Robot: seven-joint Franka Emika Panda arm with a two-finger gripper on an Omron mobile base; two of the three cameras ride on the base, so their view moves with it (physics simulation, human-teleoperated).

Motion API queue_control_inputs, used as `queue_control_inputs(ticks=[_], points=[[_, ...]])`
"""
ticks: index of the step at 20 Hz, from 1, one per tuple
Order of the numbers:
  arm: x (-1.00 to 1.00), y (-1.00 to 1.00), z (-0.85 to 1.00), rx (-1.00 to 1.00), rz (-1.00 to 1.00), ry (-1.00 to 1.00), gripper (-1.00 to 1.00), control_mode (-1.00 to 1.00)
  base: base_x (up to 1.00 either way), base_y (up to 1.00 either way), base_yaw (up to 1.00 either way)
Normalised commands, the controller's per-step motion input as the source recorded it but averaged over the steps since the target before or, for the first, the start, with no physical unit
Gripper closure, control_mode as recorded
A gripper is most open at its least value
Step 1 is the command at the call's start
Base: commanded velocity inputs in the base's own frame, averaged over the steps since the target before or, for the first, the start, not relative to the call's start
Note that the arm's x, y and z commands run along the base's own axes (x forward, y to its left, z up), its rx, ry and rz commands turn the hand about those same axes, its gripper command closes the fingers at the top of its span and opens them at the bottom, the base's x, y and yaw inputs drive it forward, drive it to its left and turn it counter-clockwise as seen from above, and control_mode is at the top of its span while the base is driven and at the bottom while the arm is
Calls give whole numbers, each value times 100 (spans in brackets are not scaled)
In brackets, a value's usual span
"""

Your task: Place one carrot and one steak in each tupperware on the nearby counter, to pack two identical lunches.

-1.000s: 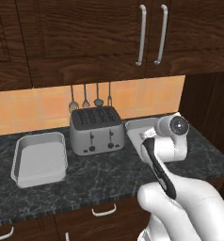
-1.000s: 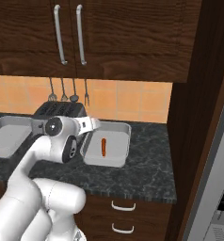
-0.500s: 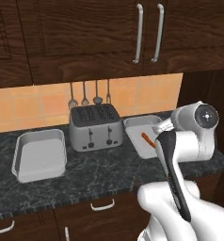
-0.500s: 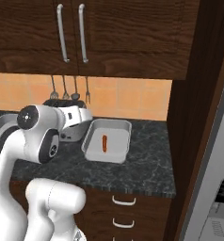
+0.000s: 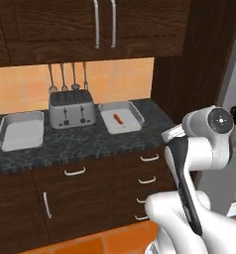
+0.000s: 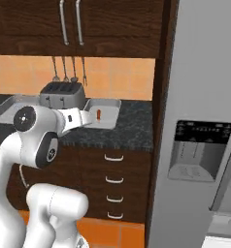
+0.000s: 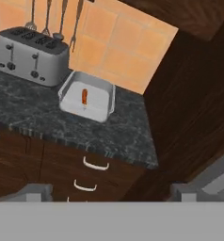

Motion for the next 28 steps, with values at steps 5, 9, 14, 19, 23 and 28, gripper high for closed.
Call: queue_control_inputs(ticks=[5, 9, 14, 19, 23, 28], points=[[0, 0, 0, 0, 0, 0, -100, 100, -26, -100, -19], [0, 0, 0, 0, 0, 0, -100, 100, 1, -100, -18], [0, 0, 0, 0, 0, 0, -100, 100, 17, -100, -15], [0, 0, 0, 0, 0, 0, -100, 100, 29, -98, -9], [0, 0, 0, 0, 0, 0, -100, 100, 33, -59, -3], [0, 0, 0, 0, 0, 0, -100, 100, 61, -3, 7]])
